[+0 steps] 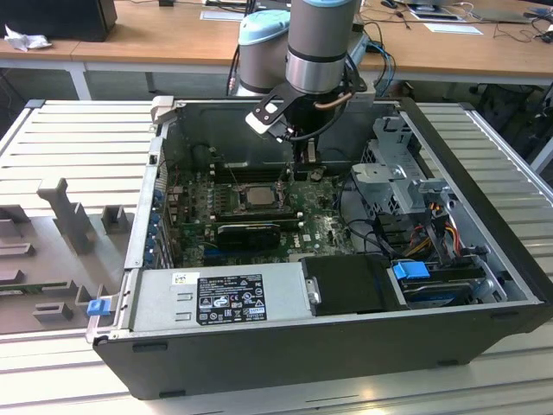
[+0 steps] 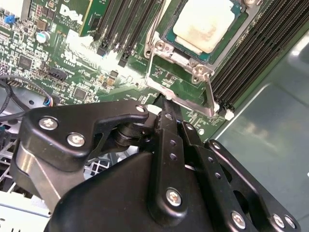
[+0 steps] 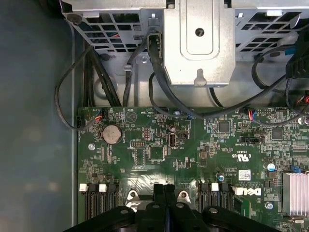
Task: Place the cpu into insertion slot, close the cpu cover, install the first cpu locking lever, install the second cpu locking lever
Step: 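Close the cpu cover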
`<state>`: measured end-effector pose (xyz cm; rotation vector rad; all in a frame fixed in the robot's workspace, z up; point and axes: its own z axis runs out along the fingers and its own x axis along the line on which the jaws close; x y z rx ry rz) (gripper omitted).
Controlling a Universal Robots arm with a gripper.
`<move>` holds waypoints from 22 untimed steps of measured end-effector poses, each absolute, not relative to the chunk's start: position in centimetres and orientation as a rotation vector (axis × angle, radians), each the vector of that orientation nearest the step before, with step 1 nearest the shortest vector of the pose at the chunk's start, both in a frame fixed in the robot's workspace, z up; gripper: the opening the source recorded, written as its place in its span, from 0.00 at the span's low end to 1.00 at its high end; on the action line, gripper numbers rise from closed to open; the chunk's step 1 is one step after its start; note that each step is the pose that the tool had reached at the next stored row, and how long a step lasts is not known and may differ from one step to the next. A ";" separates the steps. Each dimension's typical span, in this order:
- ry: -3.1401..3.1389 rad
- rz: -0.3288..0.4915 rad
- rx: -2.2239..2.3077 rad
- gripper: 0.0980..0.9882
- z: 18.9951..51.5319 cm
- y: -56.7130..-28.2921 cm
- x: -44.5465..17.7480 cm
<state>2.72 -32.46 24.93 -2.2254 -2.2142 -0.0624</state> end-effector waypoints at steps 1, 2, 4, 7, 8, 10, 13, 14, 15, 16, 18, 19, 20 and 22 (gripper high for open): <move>-2.214 -0.062 -2.225 0.01 24.9 -32.5 2.6; -2.214 -0.062 -2.225 0.01 24.9 -32.5 2.5; -2.214 -0.062 -2.225 0.01 24.9 -32.5 2.3; -2.214 -0.062 -2.225 0.01 24.9 -32.5 2.0; -2.214 -0.062 -2.225 0.01 24.9 -32.5 1.9; -2.214 -0.062 -2.225 0.01 24.9 -32.5 1.7; -2.214 -0.062 -2.225 0.01 24.9 -32.5 1.4; -2.214 -0.062 -2.225 0.01 24.9 -32.5 1.3; -2.214 -0.062 -2.225 0.01 24.9 -32.5 1.2; -2.214 -0.063 -2.225 0.01 24.9 -32.5 1.1; -2.214 -0.062 -2.225 0.01 24.6 -32.5 0.8; -2.215 -0.062 -2.225 0.01 24.2 -32.5 0.8; -2.215 -0.062 -2.224 0.01 23.8 -32.5 0.8; -2.216 -0.062 -2.223 0.01 23.5 -32.5 0.7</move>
